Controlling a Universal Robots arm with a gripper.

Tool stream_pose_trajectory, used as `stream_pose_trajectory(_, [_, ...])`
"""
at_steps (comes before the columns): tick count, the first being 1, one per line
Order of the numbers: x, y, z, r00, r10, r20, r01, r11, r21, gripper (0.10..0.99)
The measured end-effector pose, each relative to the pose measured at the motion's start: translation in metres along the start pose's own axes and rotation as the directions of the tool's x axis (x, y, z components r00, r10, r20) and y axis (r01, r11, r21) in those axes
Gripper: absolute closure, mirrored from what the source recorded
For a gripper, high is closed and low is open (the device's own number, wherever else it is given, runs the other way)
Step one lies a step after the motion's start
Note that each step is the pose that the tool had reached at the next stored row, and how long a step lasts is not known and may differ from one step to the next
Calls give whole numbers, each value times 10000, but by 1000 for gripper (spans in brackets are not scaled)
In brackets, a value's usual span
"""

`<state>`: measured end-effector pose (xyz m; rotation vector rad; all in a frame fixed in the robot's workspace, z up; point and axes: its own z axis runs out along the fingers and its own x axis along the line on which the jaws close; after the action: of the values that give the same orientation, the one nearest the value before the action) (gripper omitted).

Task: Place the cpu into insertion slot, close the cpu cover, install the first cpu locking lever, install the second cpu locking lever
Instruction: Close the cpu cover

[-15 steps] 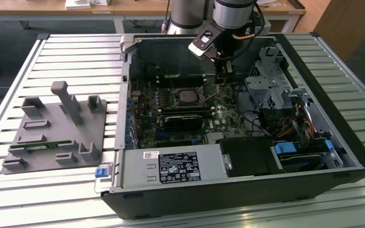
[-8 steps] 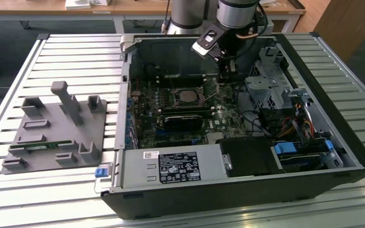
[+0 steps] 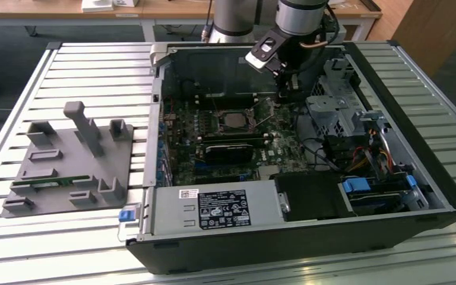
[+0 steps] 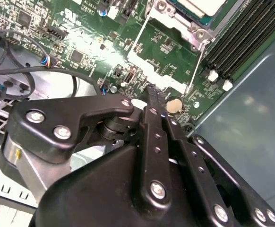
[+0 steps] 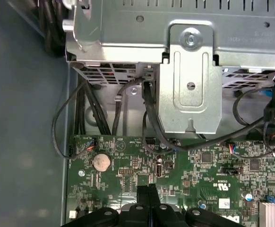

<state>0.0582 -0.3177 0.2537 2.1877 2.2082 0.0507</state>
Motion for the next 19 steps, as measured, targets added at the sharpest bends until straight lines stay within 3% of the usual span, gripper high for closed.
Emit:
stream_pose_trajectory(11, [0, 28, 94, 10000, 16, 2, -16, 10000, 11, 980])
stream_pose_trajectory(19, [1, -93, 95, 10000, 14, 3, -14, 10000, 13, 980])
